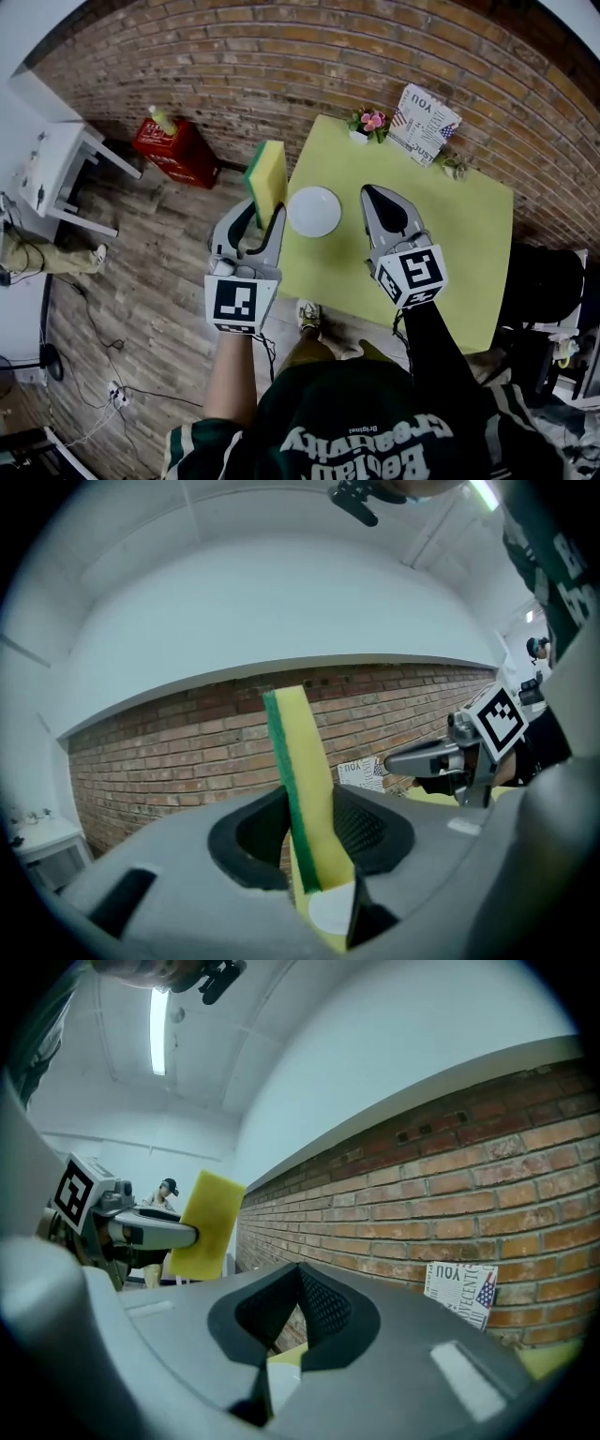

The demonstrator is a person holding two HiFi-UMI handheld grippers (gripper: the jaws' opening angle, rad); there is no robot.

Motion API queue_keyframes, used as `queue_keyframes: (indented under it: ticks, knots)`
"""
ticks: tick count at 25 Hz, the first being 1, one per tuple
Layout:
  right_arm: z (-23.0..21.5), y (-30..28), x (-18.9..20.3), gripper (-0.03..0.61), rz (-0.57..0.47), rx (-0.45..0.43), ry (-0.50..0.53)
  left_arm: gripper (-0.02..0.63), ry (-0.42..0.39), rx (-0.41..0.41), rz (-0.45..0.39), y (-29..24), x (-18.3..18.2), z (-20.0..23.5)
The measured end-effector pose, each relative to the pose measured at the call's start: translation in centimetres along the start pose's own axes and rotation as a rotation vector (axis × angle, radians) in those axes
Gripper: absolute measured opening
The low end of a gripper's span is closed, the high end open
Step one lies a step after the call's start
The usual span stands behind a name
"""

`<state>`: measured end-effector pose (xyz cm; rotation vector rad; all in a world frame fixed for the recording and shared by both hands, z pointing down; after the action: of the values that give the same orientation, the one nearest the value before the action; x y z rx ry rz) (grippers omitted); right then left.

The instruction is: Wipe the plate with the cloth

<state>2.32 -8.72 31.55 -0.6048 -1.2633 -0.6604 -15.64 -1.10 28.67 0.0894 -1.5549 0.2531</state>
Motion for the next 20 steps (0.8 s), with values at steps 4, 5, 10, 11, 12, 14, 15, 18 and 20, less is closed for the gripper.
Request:
queue_keyframes:
  ticks: [4,5,10,11,12,14,15,18,20]
  knots:
    - [0.0,-3.2,0.7,0.012,0.030,0.031,0.005,0.137,0.024,0.068,0.026,-3.0,1.0,2.6]
    - [-0.1,-3.8,1.0,0.012,0.040,0.041,0.004,0.137,0.028,0.085,0.037,-3.7,1.4,3.1]
    - [-0.6,-6.3,2.4,0.012,0.080,0.103,-0.013,0.130,0.066,0.174,0.092,-7.1,3.2,4.8]
    - [-0.6,-6.7,2.7,0.012,0.083,0.112,-0.013,0.130,0.072,0.187,0.101,-7.6,3.6,5.2]
    - [-0.6,-7.0,2.9,0.012,0.086,0.121,-0.013,0.130,0.079,0.198,0.110,-8.1,4.0,5.5]
    - [-0.7,-7.4,3.5,0.012,0.095,0.135,-0.012,0.129,0.091,0.221,0.130,-9.1,4.9,5.8]
    - [-0.8,-7.5,3.9,0.013,0.100,0.141,-0.011,0.129,0.097,0.234,0.141,-9.5,5.4,5.7]
    - [-1.1,-7.6,4.9,0.037,0.111,0.155,-0.016,0.129,0.114,0.265,0.178,-10.7,6.8,5.5]
    - [-1.4,-7.8,5.4,0.044,0.119,0.164,-0.021,0.127,0.122,0.281,0.206,-11.3,7.6,5.4]
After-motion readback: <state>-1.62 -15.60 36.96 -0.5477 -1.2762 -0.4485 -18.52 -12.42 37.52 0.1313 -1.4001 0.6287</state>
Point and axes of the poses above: the fingertips, and each gripper's own axes: y backward along the fingers, z to its left, x out of its underside, the point moved 5 cm from there along y, backward along the fingers, and after that the axes turned 12 degrees about y, right-handed, at the moved point
